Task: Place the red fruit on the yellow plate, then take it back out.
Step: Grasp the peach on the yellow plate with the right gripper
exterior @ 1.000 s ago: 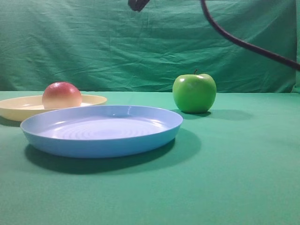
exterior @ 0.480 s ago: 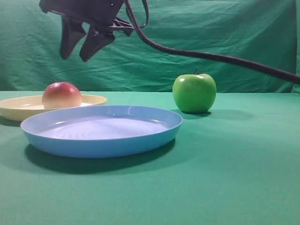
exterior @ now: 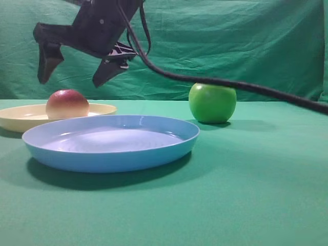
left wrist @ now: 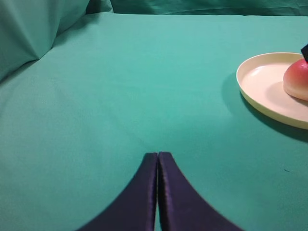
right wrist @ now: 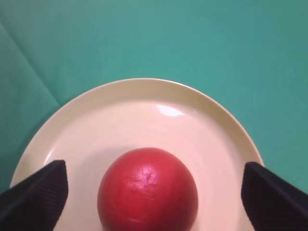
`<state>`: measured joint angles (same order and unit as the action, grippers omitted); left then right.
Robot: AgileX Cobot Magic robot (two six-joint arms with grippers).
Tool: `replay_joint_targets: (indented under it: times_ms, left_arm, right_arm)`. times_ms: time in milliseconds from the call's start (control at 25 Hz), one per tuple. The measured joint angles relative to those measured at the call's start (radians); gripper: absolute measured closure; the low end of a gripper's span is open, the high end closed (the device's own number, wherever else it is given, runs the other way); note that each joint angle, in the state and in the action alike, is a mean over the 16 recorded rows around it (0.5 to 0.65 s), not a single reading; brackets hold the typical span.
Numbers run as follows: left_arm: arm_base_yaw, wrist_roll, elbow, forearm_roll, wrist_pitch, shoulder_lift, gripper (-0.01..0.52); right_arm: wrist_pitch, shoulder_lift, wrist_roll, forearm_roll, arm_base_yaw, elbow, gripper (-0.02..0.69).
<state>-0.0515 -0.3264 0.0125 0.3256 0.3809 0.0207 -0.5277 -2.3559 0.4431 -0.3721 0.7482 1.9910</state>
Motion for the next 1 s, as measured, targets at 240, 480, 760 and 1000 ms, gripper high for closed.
replay_joint_targets:
  times_ms: [240, 480, 760, 1000]
  left_arm:
    - [0.000, 0.000, 0.000, 0.000, 0.000, 0.000, 0.514]
    - [0.000, 0.000, 0.000, 0.000, 0.000, 0.000, 0.514]
    - [0.000, 0.000, 0.000, 0.000, 0.000, 0.000, 0.514]
    - [0.000, 0.000, 0.000, 0.000, 0.000, 0.000, 0.514]
  right_arm:
    - [0.031, -0.047, 0.018, -0.006, 0.008, 0.001, 0.045]
    - [0.043, -0.075, 0.025, -0.011, 0.011, 0.002, 0.141]
    - [-0.006, -0.079, 0.027, -0.013, 0.006, 0.018, 0.316]
    - [-0.104, -0.023, 0.027, -0.009, -0.013, 0.039, 0.433]
